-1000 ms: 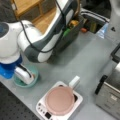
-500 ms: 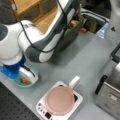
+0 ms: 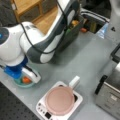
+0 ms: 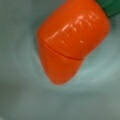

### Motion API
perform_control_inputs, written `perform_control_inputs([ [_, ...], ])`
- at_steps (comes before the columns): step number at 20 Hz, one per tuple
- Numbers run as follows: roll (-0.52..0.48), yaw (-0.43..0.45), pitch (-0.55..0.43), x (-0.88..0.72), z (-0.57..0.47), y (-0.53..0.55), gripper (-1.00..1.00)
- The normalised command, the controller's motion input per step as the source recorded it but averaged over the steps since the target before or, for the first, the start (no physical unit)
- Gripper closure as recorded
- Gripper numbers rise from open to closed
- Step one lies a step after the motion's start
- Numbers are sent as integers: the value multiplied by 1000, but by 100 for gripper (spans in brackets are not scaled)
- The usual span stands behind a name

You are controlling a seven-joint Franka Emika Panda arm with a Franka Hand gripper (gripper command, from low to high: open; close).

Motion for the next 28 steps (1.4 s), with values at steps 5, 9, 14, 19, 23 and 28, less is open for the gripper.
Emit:
perform_control_inputs([
  [5, 30, -21, -279, -268, -217, -11, -100],
  [9, 52, -10, -273, -193, -209, -51, -100],
  [14, 101, 7, -237, -151, -167, -85, -100],
  [19, 145, 28, -186, -113, -173, -82, -100],
  [23, 156, 38, -172, -33, -306, -40, -100],
  [28, 161, 20, -131, 70, -434, 19, -100],
])
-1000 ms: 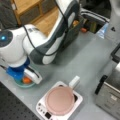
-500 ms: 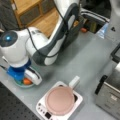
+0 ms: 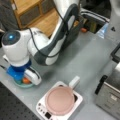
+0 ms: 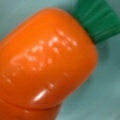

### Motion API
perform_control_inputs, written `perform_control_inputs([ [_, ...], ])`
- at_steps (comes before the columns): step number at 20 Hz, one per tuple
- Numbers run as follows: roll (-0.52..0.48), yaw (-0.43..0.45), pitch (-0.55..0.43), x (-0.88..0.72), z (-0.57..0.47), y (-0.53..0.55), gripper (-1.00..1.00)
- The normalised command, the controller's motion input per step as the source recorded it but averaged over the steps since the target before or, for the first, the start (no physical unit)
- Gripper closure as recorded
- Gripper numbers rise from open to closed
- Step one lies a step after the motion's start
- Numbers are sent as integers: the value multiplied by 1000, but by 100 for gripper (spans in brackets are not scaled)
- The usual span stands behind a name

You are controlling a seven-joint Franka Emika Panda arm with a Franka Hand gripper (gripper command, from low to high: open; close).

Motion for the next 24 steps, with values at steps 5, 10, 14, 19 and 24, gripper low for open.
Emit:
perform_control_inputs([
  [5, 176, 41, -34, 106, -468, 9, -100],
  [10, 175, 52, 41, 125, -460, -9, 100],
  [14, 170, 41, 51, 149, -491, -1, 100],
  [19, 173, 29, 40, 187, -539, 3, 100],
  [24, 181, 26, 41, 263, -417, -41, 100],
])
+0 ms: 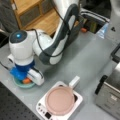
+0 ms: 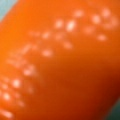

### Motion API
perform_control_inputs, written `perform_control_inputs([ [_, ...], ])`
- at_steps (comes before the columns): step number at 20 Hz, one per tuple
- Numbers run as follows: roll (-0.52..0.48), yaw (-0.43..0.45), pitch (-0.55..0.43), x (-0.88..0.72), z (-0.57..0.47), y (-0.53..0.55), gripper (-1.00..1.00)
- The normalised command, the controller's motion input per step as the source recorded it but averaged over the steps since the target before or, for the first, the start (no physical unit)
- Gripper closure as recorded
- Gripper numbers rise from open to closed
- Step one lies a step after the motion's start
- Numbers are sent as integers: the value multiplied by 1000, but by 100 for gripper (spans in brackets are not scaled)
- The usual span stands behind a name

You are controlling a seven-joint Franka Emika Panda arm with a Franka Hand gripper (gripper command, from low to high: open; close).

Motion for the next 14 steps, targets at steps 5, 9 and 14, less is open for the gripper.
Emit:
perform_control_inputs([
  [5, 204, 33, 100, 333, -310, -98, 100],
  [9, 202, 31, 113, 389, -283, -162, 100],
  [14, 182, 16, 140, 447, -181, -203, 100],
])
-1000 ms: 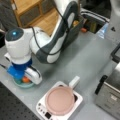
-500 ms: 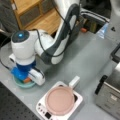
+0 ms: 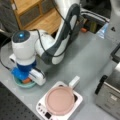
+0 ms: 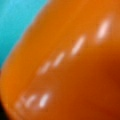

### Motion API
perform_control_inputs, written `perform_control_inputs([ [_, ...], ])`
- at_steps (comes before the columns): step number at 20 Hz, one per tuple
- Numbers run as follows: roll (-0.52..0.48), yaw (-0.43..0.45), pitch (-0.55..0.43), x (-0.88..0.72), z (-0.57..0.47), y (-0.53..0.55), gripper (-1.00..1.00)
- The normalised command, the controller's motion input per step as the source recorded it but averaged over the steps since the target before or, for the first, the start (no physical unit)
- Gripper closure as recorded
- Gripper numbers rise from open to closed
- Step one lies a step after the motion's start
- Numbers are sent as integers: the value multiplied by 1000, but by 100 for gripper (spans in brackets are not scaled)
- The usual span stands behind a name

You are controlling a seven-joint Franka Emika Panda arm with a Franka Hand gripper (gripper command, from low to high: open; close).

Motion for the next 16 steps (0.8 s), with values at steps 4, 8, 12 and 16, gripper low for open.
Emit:
perform_control_inputs([
  [4, 153, 34, 183, 494, 22, -219, 100],
  [8, 152, 36, 218, 502, 201, -223, 100],
  [12, 159, 38, 239, 450, 315, -169, 100],
  [16, 151, 28, 248, 412, 360, -92, 100],
])
